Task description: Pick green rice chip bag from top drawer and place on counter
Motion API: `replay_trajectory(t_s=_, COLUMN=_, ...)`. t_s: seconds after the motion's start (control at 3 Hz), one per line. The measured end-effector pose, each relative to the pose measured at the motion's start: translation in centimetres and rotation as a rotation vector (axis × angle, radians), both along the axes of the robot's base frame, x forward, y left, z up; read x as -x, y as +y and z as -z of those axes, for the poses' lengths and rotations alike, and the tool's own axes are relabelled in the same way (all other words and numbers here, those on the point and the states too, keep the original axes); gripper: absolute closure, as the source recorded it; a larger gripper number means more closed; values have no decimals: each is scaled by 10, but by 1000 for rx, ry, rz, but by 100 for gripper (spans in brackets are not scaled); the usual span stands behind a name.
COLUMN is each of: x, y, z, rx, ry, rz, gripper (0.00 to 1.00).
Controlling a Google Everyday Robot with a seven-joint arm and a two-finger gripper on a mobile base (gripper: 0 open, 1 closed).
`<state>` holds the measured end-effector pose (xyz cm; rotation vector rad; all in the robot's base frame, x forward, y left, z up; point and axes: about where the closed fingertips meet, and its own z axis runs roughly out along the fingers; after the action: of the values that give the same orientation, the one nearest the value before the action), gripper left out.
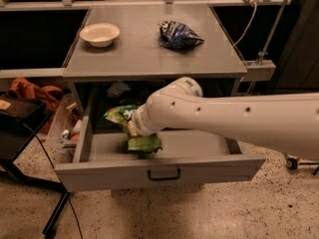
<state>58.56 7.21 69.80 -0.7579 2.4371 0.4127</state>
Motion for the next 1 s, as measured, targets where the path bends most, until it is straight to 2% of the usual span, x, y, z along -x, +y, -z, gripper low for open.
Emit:
replay_trajectory(t_s=0.33, x=5, y=-51, z=-44, rx=48, ry=-81, rz=16, gripper=100)
replay_trajectory(t_s=1.0, x=-30, y=-110, z=-142, rx=174, ry=-290, rz=53, gripper=100)
